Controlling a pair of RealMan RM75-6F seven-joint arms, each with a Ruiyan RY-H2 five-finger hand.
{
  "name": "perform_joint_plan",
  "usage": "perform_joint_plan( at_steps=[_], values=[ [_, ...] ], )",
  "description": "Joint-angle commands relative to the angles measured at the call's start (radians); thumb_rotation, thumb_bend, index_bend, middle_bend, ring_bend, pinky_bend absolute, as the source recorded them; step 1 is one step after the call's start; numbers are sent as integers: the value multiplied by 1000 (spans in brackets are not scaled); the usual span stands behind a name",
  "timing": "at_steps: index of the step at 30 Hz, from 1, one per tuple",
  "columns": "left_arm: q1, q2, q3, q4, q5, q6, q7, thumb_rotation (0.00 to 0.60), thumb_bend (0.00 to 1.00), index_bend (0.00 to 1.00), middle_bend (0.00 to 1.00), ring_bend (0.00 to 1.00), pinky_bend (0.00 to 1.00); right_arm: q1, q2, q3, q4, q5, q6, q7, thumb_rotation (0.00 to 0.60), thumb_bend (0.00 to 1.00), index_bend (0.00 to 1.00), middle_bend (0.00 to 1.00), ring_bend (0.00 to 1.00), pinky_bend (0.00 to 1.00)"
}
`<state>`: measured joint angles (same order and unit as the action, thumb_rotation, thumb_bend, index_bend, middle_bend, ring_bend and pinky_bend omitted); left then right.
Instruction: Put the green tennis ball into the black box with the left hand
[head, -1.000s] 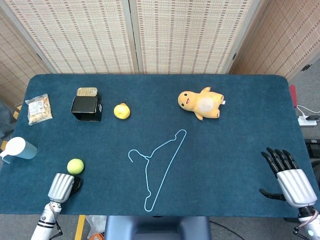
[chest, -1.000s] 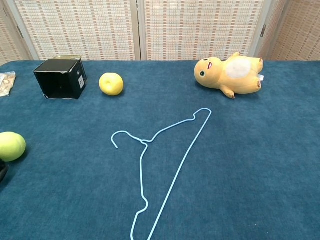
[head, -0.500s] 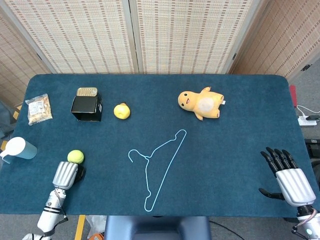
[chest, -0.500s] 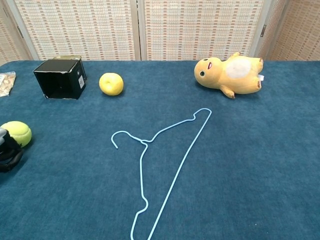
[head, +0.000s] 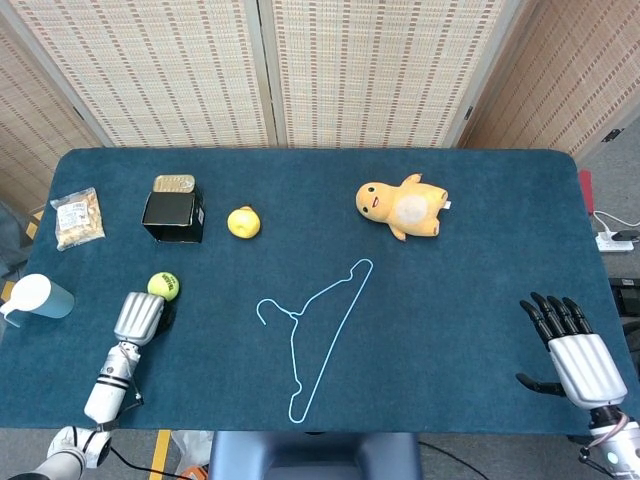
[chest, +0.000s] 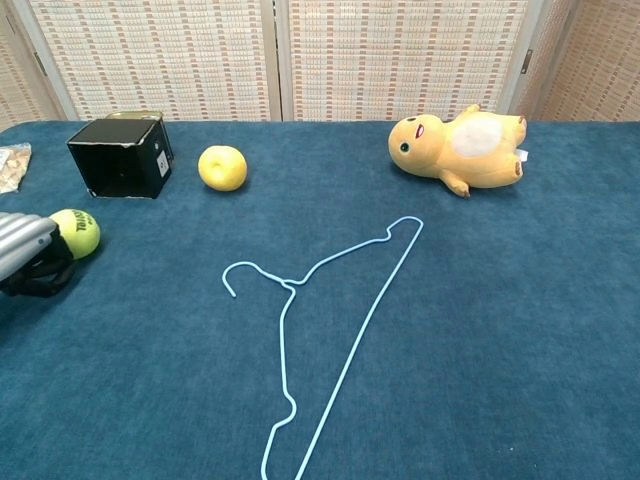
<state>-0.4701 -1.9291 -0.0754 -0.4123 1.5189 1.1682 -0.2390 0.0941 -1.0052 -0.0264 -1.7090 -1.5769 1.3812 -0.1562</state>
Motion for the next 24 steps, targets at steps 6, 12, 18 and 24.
perform_joint_plan(
  at_steps=[6,12,18,24],
  values=[
    [-85,-37,-37,78,-40,-84,-73,600,851,1000,1000,1000,1000,11,-8,9,-8,26,-24,-28,600,0,0,0,0,0],
    [-137,-42,-60,79,-61,-113,-97,600,854,1000,1000,1000,1000,18,-11,18,-11,49,-34,-38,600,0,0,0,0,0],
    [-170,-39,-66,56,-72,-143,-111,600,856,1000,1000,1000,1000,28,-15,26,-13,73,-53,-51,600,0,0,0,0,0],
    [-190,-46,-65,53,-74,-145,-104,600,858,1000,1000,1000,1000,36,-17,31,-18,95,-67,-65,600,0,0,0,0,0]
  ],
)
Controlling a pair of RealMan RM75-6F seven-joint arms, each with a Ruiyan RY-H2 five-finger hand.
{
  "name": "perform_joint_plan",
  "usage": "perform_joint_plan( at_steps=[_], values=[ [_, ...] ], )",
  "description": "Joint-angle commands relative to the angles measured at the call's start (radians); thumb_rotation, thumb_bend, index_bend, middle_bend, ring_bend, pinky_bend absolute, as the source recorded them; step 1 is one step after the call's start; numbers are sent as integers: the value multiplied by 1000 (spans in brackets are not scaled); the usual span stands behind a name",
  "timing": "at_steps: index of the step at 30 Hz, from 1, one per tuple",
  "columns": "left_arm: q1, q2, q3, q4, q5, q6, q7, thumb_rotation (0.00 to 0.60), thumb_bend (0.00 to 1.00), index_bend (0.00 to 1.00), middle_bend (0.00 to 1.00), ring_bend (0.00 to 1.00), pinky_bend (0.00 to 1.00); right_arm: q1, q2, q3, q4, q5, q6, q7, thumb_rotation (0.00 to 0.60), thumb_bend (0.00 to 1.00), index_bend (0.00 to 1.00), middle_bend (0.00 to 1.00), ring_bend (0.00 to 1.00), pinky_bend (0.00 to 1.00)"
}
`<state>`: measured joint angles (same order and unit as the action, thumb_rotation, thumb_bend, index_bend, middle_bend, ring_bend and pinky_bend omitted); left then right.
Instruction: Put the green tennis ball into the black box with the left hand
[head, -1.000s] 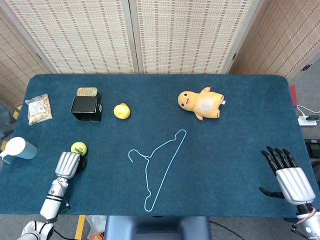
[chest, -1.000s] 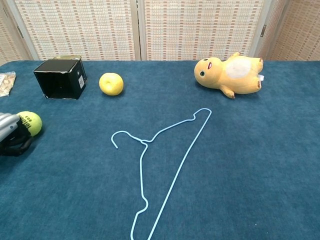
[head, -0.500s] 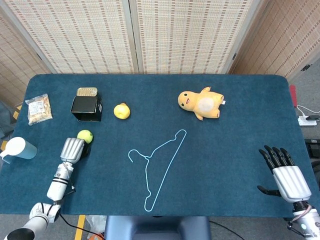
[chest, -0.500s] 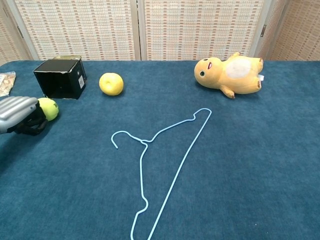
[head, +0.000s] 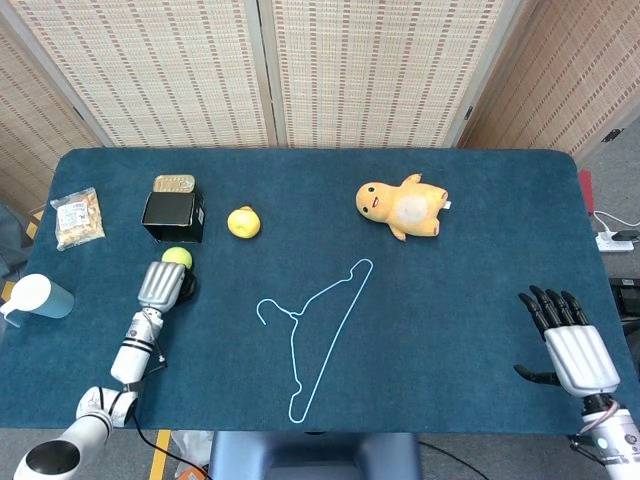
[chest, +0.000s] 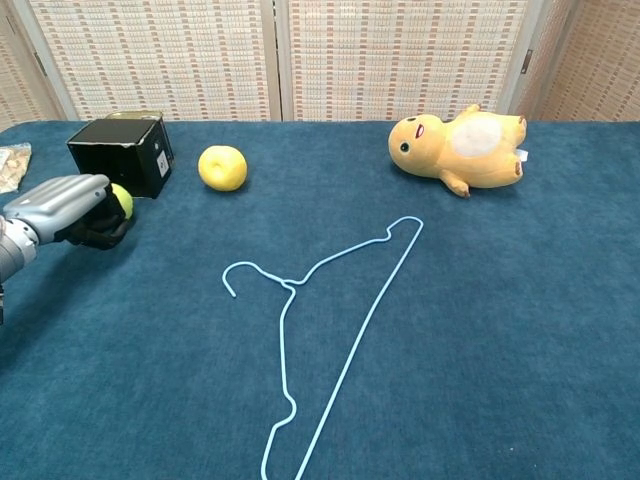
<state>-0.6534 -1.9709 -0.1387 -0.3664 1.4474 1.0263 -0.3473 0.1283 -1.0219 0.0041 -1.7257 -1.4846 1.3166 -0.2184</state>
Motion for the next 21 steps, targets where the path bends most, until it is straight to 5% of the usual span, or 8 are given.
perform_joint_plan(
  at_steps=[1,4,6,8,10,11,14,21],
  values=[
    [-13,-8,-7,14,-9,-9,3,600,858,1000,1000,1000,1000,2,-1,0,-3,4,-5,-5,600,0,0,0,0,0],
    [-26,-16,-14,36,-18,-17,-5,600,838,1000,999,991,1000,5,0,0,-4,8,-9,-7,600,0,0,0,0,0],
    [-33,-13,6,55,-3,-45,6,600,741,917,862,820,893,6,-1,0,-5,12,-12,-8,600,0,0,0,0,0],
    [-41,-6,28,70,9,-98,31,600,589,603,448,347,430,8,0,1,-6,14,-14,-10,600,0,0,0,0,0],
    [-45,-2,30,71,9,-111,37,600,543,431,250,160,211,8,0,0,-7,14,-14,-10,600,0,0,0,0,0],
    [-48,0,26,71,5,-112,36,600,514,265,95,33,47,8,0,0,-8,14,-15,-10,600,0,0,0,0,0],
    [-68,-7,-22,98,-39,-95,67,600,494,42,0,0,0,10,3,-3,-8,13,-19,-5,600,0,0,0,0,0],
    [-80,6,-55,84,-78,-97,88,600,490,0,0,0,0,12,6,-5,-7,11,-20,1,600,0,0,0,0,0]
  ],
)
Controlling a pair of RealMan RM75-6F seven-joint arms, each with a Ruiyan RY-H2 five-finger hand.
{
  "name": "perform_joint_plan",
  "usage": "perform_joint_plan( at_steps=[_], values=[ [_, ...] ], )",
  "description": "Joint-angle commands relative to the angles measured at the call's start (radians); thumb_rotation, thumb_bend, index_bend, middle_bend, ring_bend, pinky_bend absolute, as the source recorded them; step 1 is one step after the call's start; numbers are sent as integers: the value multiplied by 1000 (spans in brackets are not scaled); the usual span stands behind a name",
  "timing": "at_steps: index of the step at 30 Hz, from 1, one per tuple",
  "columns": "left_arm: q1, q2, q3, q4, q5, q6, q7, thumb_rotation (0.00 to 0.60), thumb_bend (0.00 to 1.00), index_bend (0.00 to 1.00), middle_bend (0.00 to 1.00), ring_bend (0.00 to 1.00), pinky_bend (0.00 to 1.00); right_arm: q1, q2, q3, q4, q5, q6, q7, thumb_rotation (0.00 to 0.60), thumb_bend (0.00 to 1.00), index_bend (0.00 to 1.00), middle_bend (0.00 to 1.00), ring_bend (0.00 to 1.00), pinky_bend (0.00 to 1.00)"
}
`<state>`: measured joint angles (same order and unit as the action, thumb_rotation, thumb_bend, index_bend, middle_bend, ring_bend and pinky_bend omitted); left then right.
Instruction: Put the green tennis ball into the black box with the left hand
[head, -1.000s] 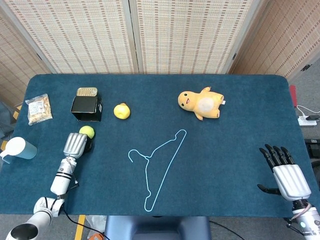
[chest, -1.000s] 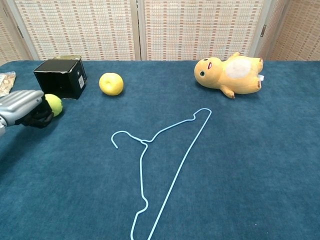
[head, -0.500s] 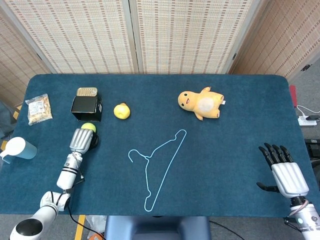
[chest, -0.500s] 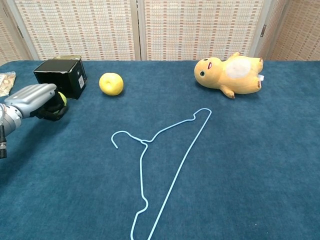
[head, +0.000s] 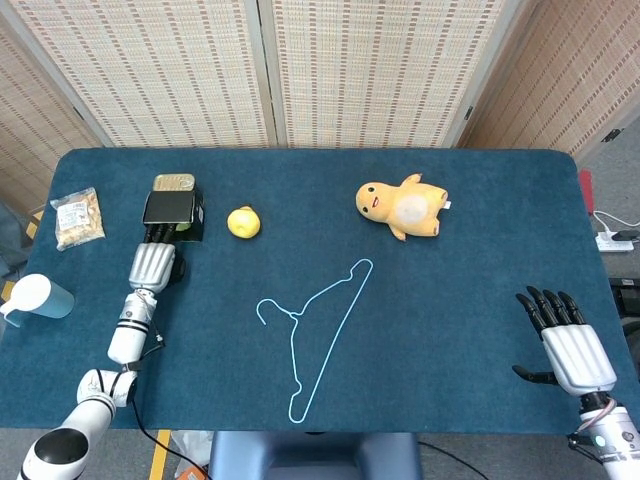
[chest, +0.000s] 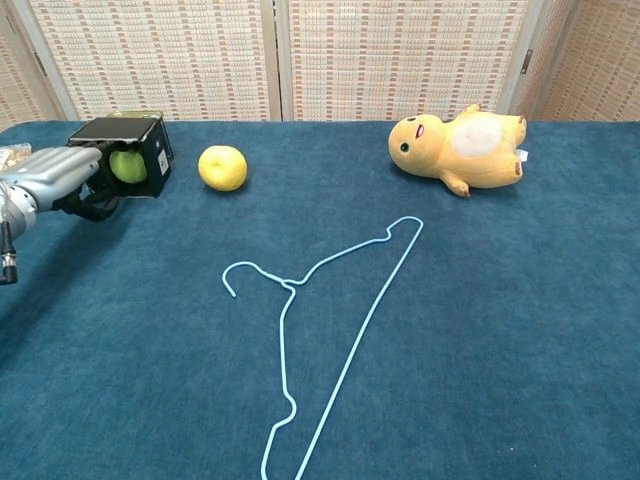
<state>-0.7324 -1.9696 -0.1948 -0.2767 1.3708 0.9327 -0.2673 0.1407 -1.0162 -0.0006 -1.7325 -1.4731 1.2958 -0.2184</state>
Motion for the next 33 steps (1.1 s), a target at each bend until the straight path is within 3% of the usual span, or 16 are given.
perform_joint_plan(
  at_steps=[1,33],
  values=[
    [0,6,3,-10,-1,-12,10,600,488,0,0,0,0,0,0,-1,0,-1,1,1,600,0,0,0,0,0],
    [36,47,39,-98,-6,-54,49,600,472,0,0,0,0,-3,-2,-4,11,-19,24,20,600,0,0,0,0,0]
  ],
)
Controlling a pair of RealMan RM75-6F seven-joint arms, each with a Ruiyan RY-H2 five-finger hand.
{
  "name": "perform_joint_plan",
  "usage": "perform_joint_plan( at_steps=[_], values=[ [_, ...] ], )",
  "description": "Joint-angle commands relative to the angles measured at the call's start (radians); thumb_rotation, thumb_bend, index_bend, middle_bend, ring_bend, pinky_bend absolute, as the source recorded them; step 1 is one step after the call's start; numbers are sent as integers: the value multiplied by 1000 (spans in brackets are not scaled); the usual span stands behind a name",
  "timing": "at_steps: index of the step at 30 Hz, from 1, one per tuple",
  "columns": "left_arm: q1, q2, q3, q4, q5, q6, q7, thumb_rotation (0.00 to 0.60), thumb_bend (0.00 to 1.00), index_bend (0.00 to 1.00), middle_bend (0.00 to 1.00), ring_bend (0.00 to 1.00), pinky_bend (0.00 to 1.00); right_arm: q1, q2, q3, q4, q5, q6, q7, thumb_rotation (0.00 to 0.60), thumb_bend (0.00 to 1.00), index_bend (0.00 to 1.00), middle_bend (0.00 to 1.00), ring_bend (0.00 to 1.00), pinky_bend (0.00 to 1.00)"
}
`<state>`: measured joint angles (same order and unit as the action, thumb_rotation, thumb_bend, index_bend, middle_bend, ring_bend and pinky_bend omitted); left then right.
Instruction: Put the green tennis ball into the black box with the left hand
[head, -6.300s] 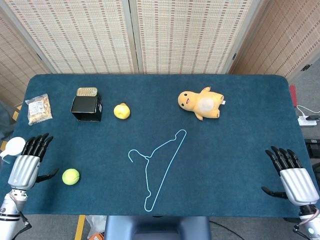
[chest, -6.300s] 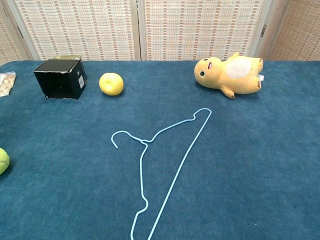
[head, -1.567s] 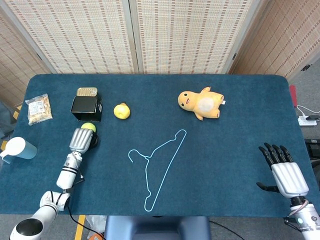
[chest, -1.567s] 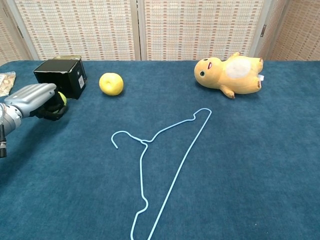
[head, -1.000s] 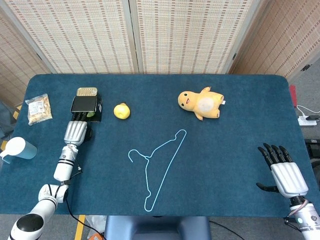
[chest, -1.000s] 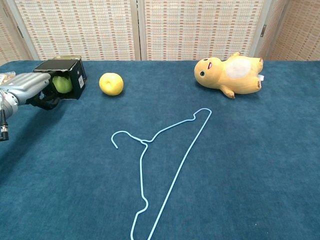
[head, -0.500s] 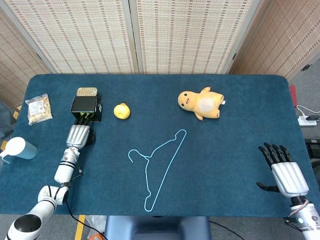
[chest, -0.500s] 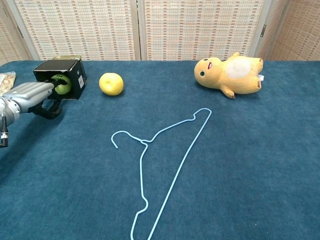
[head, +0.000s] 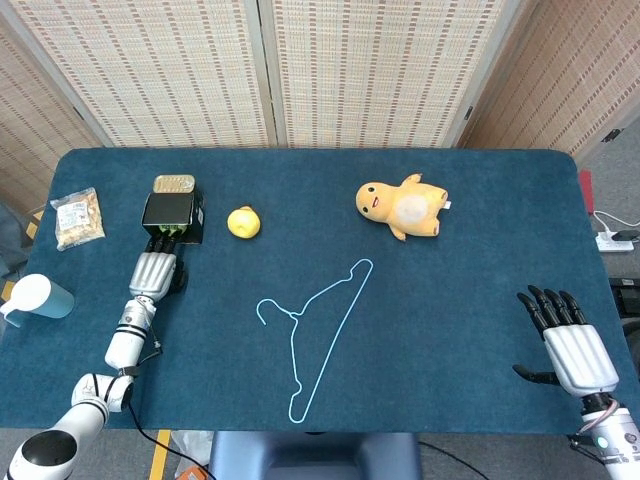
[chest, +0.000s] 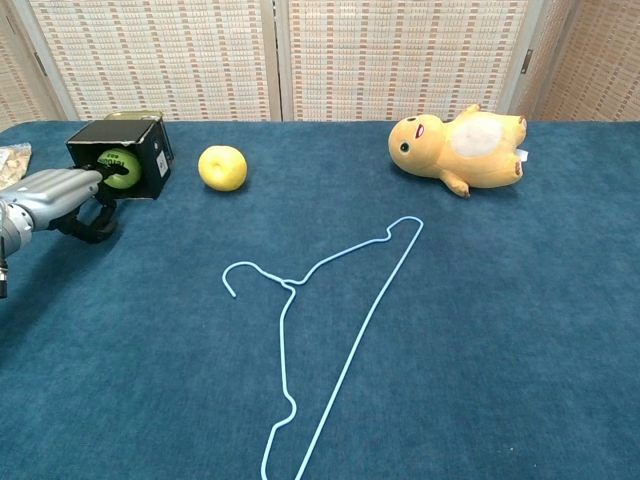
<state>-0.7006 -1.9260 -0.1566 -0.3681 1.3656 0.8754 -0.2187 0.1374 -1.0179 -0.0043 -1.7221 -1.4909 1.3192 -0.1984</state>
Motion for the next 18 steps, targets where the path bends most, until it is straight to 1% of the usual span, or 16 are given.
perform_joint_plan(
  at_steps=[1,3,11,18],
  values=[
    [7,7,1,-12,0,7,0,600,471,0,0,0,0,0,0,-1,1,-2,1,1,600,0,0,0,0,0],
    [16,17,3,-31,-1,19,1,600,471,0,0,0,0,0,1,-1,2,-3,1,6,600,0,0,0,0,0],
    [91,77,20,-145,10,121,14,600,470,0,0,0,0,-1,8,-7,6,-19,4,26,600,0,0,0,0,0],
    [151,127,34,-235,1,153,47,600,471,0,0,0,0,-8,12,-17,13,-49,21,44,600,0,0,0,0,0]
  ],
)
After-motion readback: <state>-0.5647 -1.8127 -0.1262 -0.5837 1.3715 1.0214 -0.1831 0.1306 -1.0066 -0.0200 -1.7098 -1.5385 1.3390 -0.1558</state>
